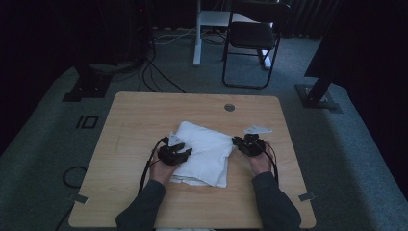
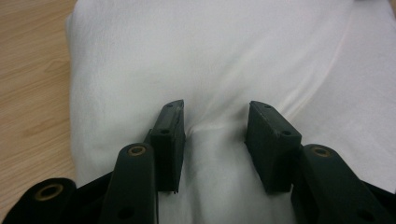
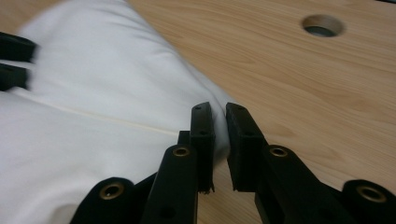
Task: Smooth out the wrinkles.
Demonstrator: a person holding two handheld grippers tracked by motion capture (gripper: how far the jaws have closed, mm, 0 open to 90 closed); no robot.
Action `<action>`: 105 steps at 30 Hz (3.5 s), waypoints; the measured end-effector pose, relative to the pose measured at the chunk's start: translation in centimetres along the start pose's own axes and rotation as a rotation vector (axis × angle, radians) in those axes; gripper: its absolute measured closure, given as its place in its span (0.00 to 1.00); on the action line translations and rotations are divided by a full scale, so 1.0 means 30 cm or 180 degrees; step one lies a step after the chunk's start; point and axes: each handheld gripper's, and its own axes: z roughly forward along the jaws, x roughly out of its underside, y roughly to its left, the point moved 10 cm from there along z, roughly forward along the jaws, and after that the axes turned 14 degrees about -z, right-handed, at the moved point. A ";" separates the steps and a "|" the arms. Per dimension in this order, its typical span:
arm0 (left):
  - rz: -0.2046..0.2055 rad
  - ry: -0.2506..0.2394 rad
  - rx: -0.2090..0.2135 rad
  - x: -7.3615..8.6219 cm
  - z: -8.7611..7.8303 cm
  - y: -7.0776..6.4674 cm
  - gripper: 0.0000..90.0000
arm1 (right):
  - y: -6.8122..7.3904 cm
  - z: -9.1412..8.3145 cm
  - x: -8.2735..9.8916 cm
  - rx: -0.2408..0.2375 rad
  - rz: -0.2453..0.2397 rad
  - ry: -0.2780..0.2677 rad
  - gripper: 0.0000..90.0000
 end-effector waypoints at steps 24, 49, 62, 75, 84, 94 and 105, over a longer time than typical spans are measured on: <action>-0.0364 -0.0260 -0.0105 0.001 -0.046 -0.044 0.56 | 0.302 0.010 0.045 -0.0502 -0.0304 0.0282 1.00; -0.0341 -0.0326 0.0293 0.032 -0.151 -0.124 0.45 | 0.359 -0.122 0.040 -0.0751 -0.0677 0.0132 0.97; -0.0217 -0.0156 0.0328 0.057 -0.102 -0.147 0.44 | 0.283 -0.114 0.159 -0.0494 -0.0567 0.0422 0.97; -0.0283 -0.0170 -0.0191 -0.075 0.006 0.030 0.42 | 0.309 0.037 0.079 -0.0504 -0.0323 0.0371 0.96; -0.0508 -0.0146 -0.0378 -0.156 0.050 0.154 0.41 | 0.282 0.164 -0.017 -0.0411 -0.0217 0.0402 0.96; -0.0547 -0.0340 -0.0251 -0.155 -0.002 0.121 0.40 | 0.254 0.216 -0.055 -0.0408 0.0004 0.0315 0.84; -0.0570 -0.0550 0.0011 -0.069 -0.203 0.096 0.39 | 0.188 -0.008 0.010 -0.0171 -0.0030 0.0082 0.42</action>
